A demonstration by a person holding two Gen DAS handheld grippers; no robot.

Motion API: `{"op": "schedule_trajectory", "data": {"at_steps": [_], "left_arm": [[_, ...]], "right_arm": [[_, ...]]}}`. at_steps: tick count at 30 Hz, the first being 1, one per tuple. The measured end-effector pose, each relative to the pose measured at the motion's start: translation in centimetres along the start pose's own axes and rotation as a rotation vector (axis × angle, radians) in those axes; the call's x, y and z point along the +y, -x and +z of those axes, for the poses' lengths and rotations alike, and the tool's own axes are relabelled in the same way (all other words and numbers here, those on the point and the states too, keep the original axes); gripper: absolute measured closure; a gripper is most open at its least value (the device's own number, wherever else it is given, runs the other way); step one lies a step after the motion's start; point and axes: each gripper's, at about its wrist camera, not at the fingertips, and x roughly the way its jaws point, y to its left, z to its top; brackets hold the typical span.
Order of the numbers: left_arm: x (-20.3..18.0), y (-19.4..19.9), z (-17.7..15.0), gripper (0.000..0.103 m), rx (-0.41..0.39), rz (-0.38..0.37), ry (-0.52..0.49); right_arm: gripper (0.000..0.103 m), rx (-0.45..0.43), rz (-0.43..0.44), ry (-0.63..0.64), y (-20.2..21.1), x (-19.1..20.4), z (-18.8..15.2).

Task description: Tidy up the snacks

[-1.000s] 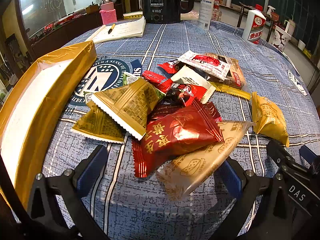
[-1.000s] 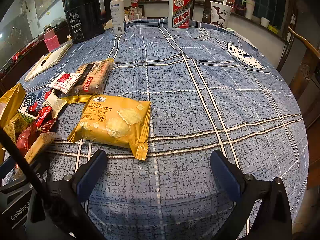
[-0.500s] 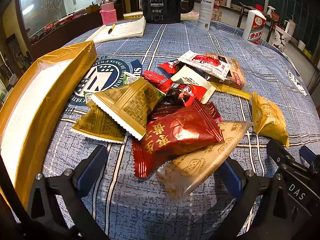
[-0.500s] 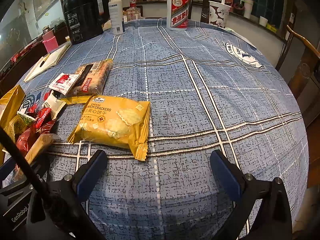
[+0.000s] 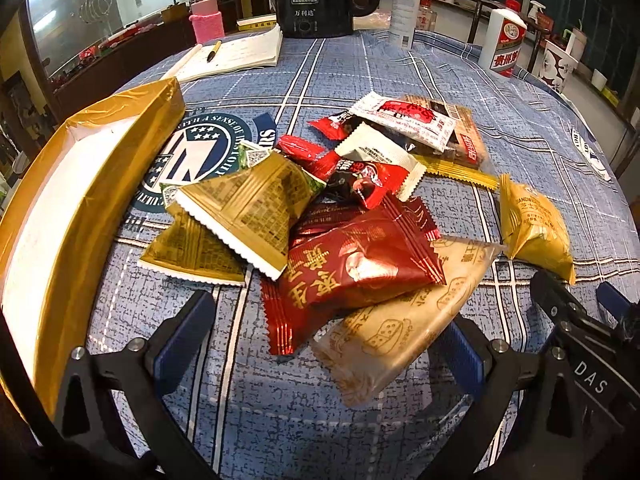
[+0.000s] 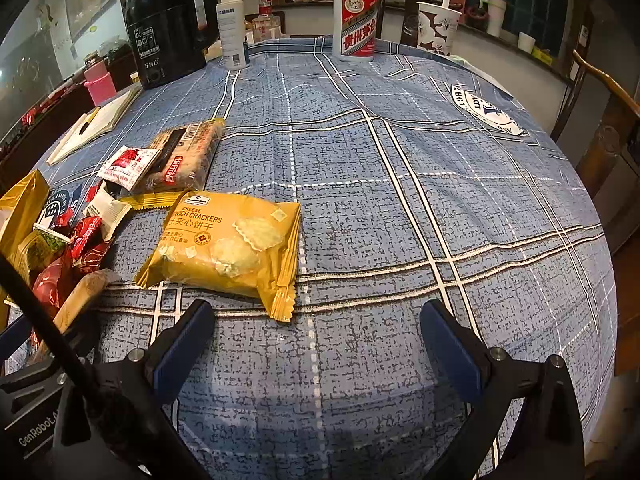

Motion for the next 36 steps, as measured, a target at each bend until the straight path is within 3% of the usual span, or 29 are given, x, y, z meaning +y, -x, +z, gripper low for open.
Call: {"op": "schedule_trajectory", "data": {"at_steps": [14,18,22,27,36], "left_arm": [[0.4,1.3,-0.8,0.003,-0.02,-0.049,-0.011],[1.2,4.0,-1.3,0.004,-0.1,-0.08,-0.001],[2.3,8.1,-1.9,0.004,-0.238,-0.086,0.005],[3.3,12.0,-2.7,0.004,-0.379,-0.057,-0.001],[4.0,14.2,-3.6,0.004,-0.44,-0.022,-0.01]], "right_arm": [[0.0,0.002,0.007,0.011,0.0,0.1,0.0],[0.0,0.004,0.013,0.018,0.0,0.1,0.0],[0.0,0.008,0.016,0.025,0.0,0.1,0.1],[0.0,0.013,0.015,0.026,0.0,0.1,0.1],[0.0,0.012,0.015,0.026,0.0,0.2,0.1]]}}
